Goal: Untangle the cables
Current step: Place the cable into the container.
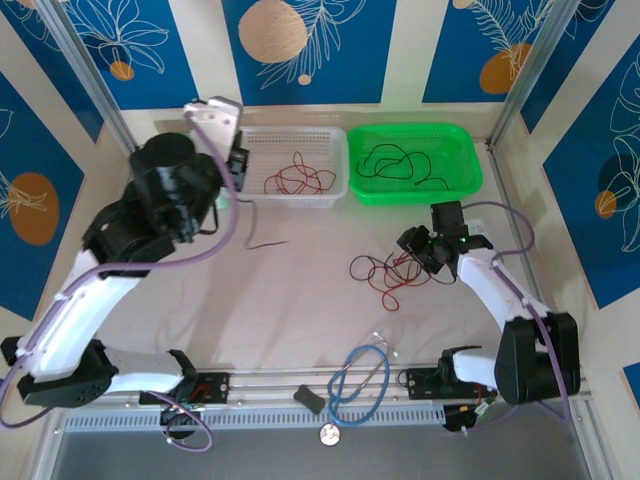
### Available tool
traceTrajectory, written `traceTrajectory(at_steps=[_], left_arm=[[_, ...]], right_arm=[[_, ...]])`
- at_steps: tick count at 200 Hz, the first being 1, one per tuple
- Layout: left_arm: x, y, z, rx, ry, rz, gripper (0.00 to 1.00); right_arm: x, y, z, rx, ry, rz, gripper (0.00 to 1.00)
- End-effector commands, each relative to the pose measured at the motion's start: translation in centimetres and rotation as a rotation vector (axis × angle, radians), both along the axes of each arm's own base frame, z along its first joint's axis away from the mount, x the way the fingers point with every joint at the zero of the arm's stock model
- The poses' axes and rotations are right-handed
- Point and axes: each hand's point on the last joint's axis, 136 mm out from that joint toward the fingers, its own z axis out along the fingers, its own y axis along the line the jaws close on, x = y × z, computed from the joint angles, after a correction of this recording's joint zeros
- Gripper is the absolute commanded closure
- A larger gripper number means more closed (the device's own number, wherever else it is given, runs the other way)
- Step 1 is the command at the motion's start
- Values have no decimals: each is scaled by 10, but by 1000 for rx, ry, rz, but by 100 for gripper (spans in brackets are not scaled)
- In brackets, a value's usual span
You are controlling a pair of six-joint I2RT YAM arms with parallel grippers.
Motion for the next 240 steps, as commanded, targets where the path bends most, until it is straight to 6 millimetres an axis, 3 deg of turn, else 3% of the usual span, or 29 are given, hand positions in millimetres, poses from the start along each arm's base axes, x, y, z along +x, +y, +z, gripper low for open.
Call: traceTrajectory(at_steps=[1,35,90,150,210,240], left_arm=[[5,-16,32,-83,-105,-43,100],[25,-51,41,-143,-166,-85,100],[71,-126,37,-211,-290,-174,100],[126,-186,21,-266,-438,-145,100],[138,-213,46,-324,-522,-194,100],[152,-227,41,-315,-540,-199,100]], right_arm=[[-9,2,35,-5,-75,36,36],[-28,-2,70,-19,-171,53,25],[-59,-9,100,-41,-261,63,24],[-78,-8,96,-35,-286,93,23],[-86,-13,91,-61,-281,95,24],[-84,-16,85,-65,-271,80,24]])
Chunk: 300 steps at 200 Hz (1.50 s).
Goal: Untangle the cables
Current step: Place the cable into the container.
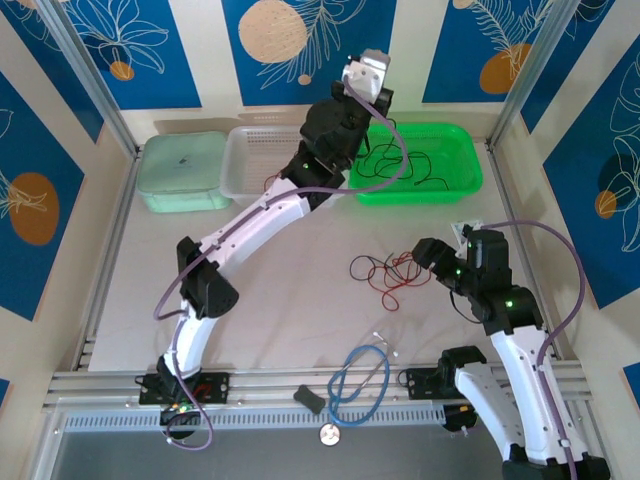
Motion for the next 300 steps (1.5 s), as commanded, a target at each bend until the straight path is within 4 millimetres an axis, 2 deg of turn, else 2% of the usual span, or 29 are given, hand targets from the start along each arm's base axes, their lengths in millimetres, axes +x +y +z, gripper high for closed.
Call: traceTrajectory(at_steps=[1,24,57,74,100,132,150,163,188,221,250,264,277,300], left_arm=[[6,-4,9,-21,-62,-4,100],[29,-8,-16,-31,-104,60,100],[84,-13,-92,-47,-61,149,100],[103,-21,-129,-48,17,130,100],[112,-35,-165,-44,85,89,100],[117,-40,-184,-17,139,83,100],[121,-47,-201,35,194,68,100],[123,-53,-219,79,246,47,100],[122,-71,-265,184,380,-37,100],[110,-89,-320,305,544,-158,95],[104,-96,-350,387,620,-208,88],[102,-98,-361,421,640,-221,80],[101,-99,-367,443,655,-232,65],[97,-100,-366,454,664,-253,32]], right_arm=[[-3,-3,-9,-17,20,0,24],[-3,-3,-13,-2,27,0,24],[-7,2,-23,28,57,13,24],[-11,3,-30,36,75,13,24],[-14,2,-36,33,93,4,24],[-10,2,-31,36,79,4,25],[-8,3,-28,46,75,4,25],[-7,5,-27,52,73,6,25],[-6,6,-27,64,80,9,26],[-6,7,-28,69,92,8,27],[-5,8,-26,73,94,9,28],[-4,9,-24,78,92,14,28],[-4,9,-24,78,93,14,28],[-4,9,-24,79,94,13,28]])
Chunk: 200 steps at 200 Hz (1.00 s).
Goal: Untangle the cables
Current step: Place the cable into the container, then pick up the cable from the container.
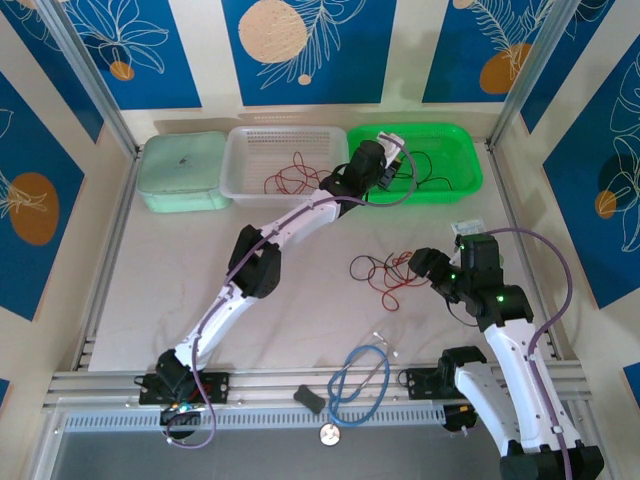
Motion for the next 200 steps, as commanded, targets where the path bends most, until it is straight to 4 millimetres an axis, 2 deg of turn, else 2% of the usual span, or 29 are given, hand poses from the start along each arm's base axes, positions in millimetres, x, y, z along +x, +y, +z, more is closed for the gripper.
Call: traceTrajectory(at_steps=[1,12,33,83,119,141,156,182,200], left_arm=[[-8,-6,-3,14,41,-51,31],[-10,-7,2,6,40,-60,21],[-14,-6,26,-24,23,-71,0],[-31,1,102,-126,-24,-106,0],[-46,25,148,-134,-26,-64,0],[-57,53,168,-104,-22,5,0],[-68,75,178,-81,-8,46,0],[-97,113,187,-67,37,89,0],[-119,138,185,-60,74,107,0]], right_arm=[[3,3,15,28,-31,2,28],[3,3,15,27,-31,0,28],[3,4,16,32,-31,1,28],[1,7,12,49,-4,-4,29],[9,23,4,46,35,43,34],[33,37,8,-15,10,131,36],[60,46,9,-78,-5,209,36],[116,53,-9,-211,13,297,34],[155,60,-24,-273,-5,340,33]])
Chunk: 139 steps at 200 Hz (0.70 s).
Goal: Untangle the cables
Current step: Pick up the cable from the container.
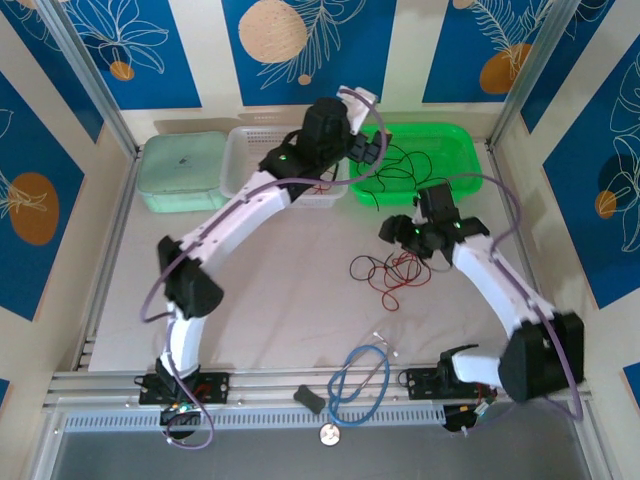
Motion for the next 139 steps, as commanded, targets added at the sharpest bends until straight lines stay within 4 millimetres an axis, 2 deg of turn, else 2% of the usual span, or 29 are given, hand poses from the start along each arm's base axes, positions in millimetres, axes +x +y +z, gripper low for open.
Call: traceTrajectory(at_steps=[1,21,38,60,80,99,125,132,139], left_arm=[[-23,35,-14,34,81,59,0],[-47,60,-19,38,109,69,0],[-65,81,-23,34,120,83,0],[-84,104,-27,21,126,107,0],[-98,121,-31,11,134,125,0],[-108,132,-35,3,145,132,0],[-121,143,-35,-17,158,134,0],[-124,145,-34,-24,159,132,0],[-126,147,-33,-30,160,132,0]], right_arm=[[52,7,-4,-111,-113,112,33],[88,15,-18,-168,-137,155,33],[111,23,-24,-209,-165,184,33],[130,25,-31,-271,-184,178,35],[144,22,-38,-309,-195,148,41],[149,21,-42,-316,-195,123,57],[142,26,-33,-275,-183,107,94],[139,28,-26,-260,-183,103,100],[135,30,-19,-246,-178,102,100]])
